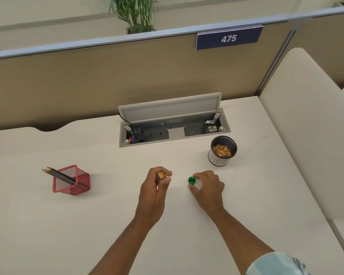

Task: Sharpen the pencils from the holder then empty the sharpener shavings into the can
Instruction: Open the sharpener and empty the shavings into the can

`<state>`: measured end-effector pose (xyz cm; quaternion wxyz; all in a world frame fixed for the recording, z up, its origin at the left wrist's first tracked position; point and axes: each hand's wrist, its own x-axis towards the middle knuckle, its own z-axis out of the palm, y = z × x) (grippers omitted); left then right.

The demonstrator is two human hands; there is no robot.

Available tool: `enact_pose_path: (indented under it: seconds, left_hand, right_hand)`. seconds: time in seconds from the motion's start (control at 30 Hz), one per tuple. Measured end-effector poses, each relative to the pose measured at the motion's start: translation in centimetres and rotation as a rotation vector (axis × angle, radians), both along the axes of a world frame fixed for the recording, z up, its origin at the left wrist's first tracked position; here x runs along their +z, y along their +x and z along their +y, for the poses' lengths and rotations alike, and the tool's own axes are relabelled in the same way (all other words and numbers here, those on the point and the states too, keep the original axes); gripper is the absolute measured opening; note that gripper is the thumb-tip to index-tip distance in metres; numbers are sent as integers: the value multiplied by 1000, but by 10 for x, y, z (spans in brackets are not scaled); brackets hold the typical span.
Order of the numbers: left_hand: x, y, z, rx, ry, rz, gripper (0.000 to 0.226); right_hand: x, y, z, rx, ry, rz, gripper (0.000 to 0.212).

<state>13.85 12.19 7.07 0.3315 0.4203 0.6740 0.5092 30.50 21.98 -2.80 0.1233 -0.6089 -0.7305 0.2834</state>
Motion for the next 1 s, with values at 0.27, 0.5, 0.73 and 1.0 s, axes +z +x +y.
enact_pose_path:
  seconds: [0.27,0.5,0.73,1.0]
  left_hand:
    - [-1,19,12,-101,-36,8,20]
    - [5,53,40,-117,-106,12,41]
    - [13,84,70,-231,-86,8,23]
    - [12,97,109,-331,-45,86,55]
  right_hand:
    - [56,15,-26,-183,-205,605,5]
    - [114,10,-40,-383,-900,1242,49]
    - [129,18,-19,-641,-922,1459,34]
    - [122,38,26,-813,-791,1526,34]
